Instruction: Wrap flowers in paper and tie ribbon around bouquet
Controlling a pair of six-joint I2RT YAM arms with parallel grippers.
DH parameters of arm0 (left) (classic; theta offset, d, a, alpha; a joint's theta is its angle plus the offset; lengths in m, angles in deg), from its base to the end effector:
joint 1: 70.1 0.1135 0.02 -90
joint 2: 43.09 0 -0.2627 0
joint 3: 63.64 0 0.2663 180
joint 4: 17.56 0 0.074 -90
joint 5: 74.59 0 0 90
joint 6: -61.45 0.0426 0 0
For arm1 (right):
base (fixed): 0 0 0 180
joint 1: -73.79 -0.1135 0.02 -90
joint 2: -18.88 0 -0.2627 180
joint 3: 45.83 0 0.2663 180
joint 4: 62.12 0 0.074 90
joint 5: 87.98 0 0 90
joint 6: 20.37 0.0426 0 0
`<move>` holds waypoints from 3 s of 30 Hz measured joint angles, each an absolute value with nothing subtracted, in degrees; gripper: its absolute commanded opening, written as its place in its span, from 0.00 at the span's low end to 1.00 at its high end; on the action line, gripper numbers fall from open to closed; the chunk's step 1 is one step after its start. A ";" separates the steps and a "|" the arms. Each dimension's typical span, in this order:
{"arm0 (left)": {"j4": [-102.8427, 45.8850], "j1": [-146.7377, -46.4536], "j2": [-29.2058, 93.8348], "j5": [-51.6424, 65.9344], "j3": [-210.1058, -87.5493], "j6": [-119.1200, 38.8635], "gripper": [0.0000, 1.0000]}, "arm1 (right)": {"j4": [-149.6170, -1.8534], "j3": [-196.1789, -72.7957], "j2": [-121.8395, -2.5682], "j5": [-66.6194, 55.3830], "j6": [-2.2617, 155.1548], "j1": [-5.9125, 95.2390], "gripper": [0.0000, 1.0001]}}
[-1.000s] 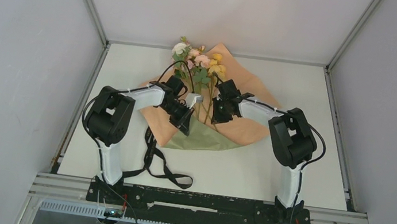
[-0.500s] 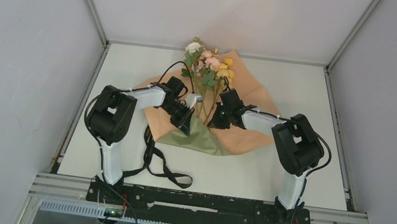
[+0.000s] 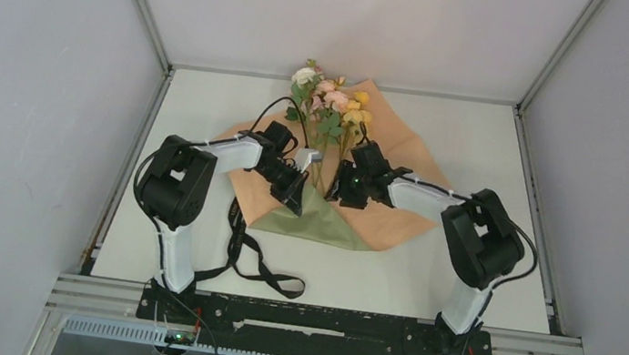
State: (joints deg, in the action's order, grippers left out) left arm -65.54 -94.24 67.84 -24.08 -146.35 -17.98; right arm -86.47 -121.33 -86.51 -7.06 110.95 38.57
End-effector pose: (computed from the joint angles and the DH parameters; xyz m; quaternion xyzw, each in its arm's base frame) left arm 0.3302 -0.1777 0.1292 0.3175 0.8797 -0.3464 0.0727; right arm 0.3134 0.2295 0.1399 0.0262 0.9487 0.2487 0.1936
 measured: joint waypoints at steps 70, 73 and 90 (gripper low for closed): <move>-61.52 -96.38 74.03 -21.80 -152.62 -28.76 0.06 | -97.42 -94.71 -52.32 19.02 116.13 38.44 0.00; -61.67 -96.34 75.10 -21.91 -153.96 -30.44 0.01 | -100.99 -100.24 -54.05 23.39 111.67 35.49 0.00; -61.59 -96.34 75.67 -21.24 -154.74 -33.17 0.00 | -106.60 -122.31 -70.88 34.78 95.85 18.77 0.55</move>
